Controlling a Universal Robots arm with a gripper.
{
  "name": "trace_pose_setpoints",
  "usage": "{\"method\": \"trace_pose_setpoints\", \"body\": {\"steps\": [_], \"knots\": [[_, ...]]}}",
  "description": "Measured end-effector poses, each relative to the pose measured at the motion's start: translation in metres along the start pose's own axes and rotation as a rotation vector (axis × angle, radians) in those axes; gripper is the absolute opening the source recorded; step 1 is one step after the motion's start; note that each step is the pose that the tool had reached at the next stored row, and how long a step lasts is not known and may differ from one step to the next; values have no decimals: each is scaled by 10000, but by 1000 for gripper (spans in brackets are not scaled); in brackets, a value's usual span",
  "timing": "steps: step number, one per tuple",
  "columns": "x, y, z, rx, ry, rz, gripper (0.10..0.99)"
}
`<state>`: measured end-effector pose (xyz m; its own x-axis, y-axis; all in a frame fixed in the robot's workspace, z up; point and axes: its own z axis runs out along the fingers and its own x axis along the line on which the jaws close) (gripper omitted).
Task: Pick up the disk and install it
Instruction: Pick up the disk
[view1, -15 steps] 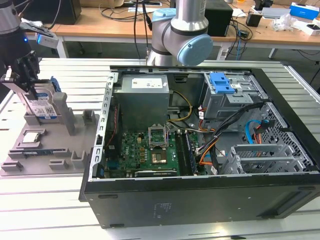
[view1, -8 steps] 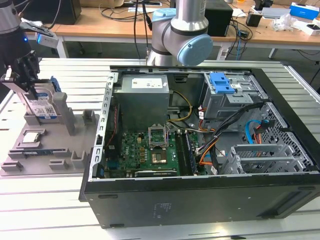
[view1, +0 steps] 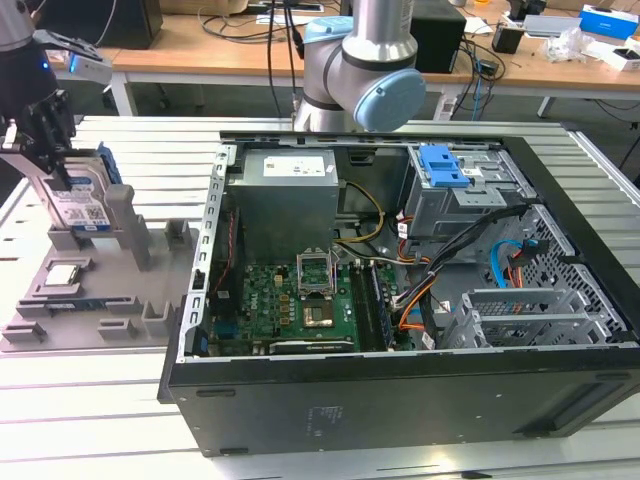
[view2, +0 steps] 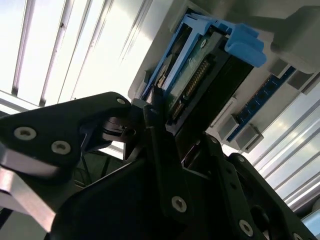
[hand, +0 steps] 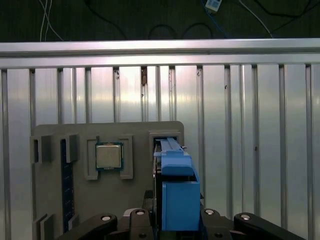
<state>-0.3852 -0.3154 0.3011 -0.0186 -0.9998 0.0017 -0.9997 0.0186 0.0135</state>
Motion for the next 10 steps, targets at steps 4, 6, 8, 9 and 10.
{"method": "trace_pose_setpoints", "body": {"steps": [4,6,8,9,10], "knots": [[-1,1,-62,0,3,0,361],[-1,1,-84,0,4,1,361],[-1,2,-116,0,3,0,361],[-1,2,-132,1,4,0,361],[-1,2,-143,1,3,0,361]]}}
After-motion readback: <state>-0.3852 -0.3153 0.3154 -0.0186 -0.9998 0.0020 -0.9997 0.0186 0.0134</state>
